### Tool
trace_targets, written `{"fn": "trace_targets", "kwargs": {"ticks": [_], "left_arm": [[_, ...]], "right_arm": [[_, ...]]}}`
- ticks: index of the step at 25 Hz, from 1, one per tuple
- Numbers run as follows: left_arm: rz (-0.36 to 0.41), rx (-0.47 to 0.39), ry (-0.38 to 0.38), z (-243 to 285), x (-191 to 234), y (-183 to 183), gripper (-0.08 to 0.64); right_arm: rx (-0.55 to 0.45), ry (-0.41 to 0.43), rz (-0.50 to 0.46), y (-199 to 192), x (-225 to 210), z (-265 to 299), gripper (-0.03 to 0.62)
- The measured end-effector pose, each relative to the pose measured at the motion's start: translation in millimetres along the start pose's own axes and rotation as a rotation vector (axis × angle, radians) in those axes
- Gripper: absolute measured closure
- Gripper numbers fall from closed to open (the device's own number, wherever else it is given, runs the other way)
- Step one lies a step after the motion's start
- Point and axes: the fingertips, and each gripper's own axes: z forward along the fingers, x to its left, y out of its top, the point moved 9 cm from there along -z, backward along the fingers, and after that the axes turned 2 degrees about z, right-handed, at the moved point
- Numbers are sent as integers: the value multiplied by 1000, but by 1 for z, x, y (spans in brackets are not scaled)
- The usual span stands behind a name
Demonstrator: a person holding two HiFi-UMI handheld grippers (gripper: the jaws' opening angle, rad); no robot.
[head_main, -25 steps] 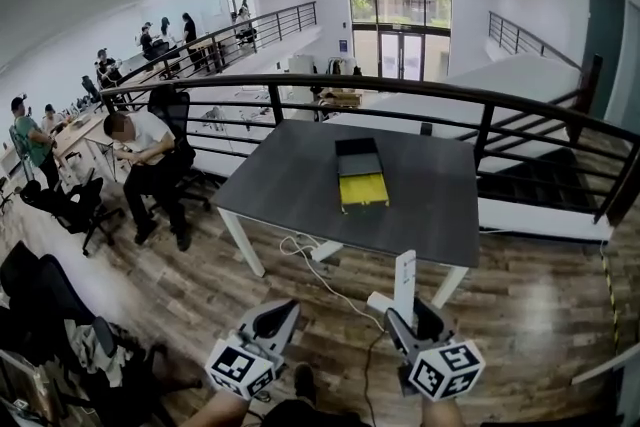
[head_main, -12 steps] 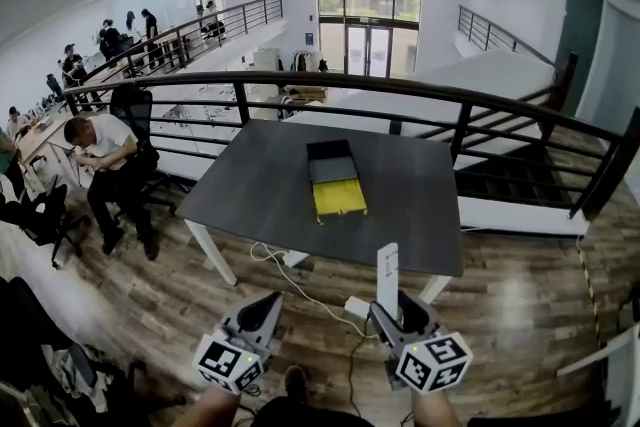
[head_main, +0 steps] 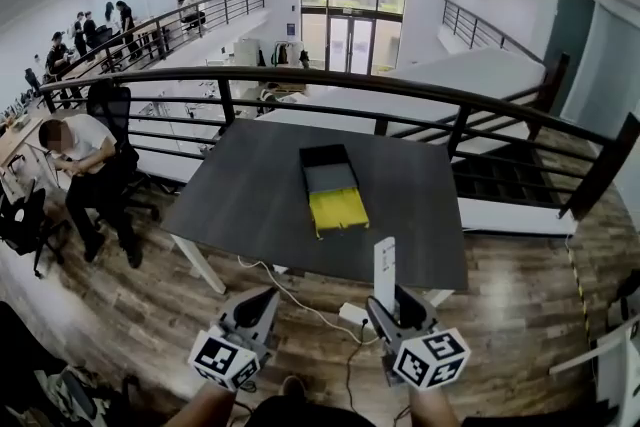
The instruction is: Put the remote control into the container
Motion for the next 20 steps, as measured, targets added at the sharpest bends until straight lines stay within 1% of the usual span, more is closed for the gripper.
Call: {"fn": "trace_targets", "kwargs": {"ticks": [6, 11, 17, 20], "left_arm": [[-28, 10, -38, 18, 57, -8, 555], [-31, 14, -67, 27, 96, -15, 555], [-75, 15, -101, 40, 118, -27, 555], [-75, 18, -107, 51, 126, -34, 555]], "right_arm": [[10, -29, 0, 3, 9, 54, 362], [16, -51, 8, 0, 19, 85, 362], [44, -68, -3, 1, 28, 111, 362], [48, -73, -7, 4, 22, 122, 362]]}}
